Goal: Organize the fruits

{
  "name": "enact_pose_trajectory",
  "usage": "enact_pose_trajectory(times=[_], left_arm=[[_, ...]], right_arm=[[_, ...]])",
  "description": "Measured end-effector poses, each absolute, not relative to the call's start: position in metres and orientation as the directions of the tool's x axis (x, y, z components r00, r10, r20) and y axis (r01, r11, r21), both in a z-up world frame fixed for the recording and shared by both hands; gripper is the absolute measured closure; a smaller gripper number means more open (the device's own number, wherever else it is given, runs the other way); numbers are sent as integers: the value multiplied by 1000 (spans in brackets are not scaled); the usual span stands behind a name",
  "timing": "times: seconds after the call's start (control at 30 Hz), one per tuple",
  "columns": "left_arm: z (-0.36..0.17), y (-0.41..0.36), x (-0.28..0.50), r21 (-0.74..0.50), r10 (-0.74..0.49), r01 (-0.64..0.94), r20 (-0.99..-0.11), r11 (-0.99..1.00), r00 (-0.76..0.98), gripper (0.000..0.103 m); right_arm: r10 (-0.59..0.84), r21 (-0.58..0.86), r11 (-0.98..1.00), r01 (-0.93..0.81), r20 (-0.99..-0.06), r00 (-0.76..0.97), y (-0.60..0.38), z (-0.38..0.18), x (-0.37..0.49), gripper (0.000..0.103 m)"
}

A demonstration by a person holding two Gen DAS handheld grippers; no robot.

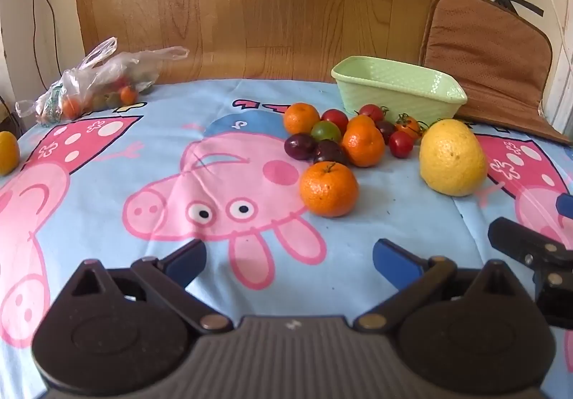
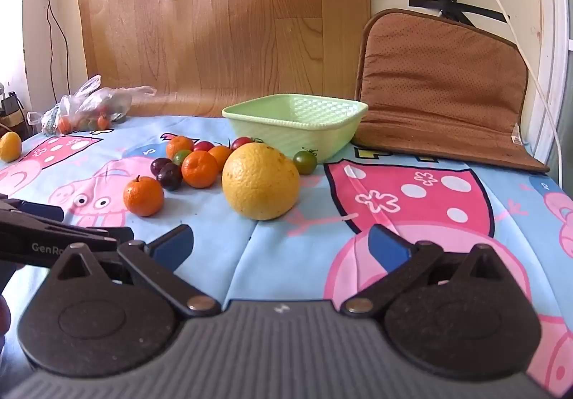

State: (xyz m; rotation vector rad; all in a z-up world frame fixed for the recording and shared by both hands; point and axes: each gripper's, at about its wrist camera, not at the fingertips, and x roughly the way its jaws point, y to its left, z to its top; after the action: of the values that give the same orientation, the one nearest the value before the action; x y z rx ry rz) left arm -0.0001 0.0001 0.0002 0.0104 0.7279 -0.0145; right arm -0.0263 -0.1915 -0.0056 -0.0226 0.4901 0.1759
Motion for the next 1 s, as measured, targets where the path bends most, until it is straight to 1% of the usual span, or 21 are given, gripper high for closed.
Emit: enact_pose_trajectory(times=[0.13,0.23,0.33,0.37,0.4,0.43,0.5,0.53,0.6,0.63,0.7,0.77,0.87,1.0], left_arm=[[0,-5,-3,20,-3,21,-641,1000,767,0],[2,8,-4,-9,-6,1,-625,1000,780,0],[5,12,1,-9,1,-9,-610,1000,792,0],[2,15,-6,-4,-1,-2,-587,1000,810,0],[2,17,-8,-5,-6,5,-575,1000,818,0],[2,18,-9,-8,-11,8,-567,1000,824,0],[0,20,-10,-25,-34,24,-556,999,831,0],[0,21,-11,-31,-43,31,-551,999,833,1],[1,21,-13,-37,-54,41,-532,999,845,1],[1,21,-14,-41,-60,46,-527,998,848,1],[2,22,-16,-50,-68,48,-518,998,853,1],[2,25,-17,-67,-79,52,-508,996,858,1],[1,27,-19,-85,-95,61,-499,995,861,1],[0,27,-18,-93,-122,87,-498,992,859,1]], right_arm=[[171,34,984,-176,-478,862,-191,-6,-27,0],[175,32,983,-182,-479,860,-190,-6,-27,0],[179,29,982,-188,-477,860,-190,-7,-25,0],[180,24,981,-191,-473,863,-190,-6,-25,3],[182,15,980,-198,-467,865,-188,-5,-25,10],[181,9,980,-199,-463,868,-187,-2,-28,13],[205,-15,971,-237,-447,871,-183,2,-26,36],[225,-30,964,-266,-445,867,-180,4,-24,41],[264,-56,945,-322,-449,854,-171,8,-19,58],[286,-64,934,-353,-459,841,-166,10,-14,63],[320,-55,919,-391,-477,819,-158,13,-3,80],[350,-33,906,-421,-498,793,-149,15,11,83],[384,6,895,-445,-517,765,-138,18,24,83],[450,96,871,-481,-549,704,-124,21,40,83]])
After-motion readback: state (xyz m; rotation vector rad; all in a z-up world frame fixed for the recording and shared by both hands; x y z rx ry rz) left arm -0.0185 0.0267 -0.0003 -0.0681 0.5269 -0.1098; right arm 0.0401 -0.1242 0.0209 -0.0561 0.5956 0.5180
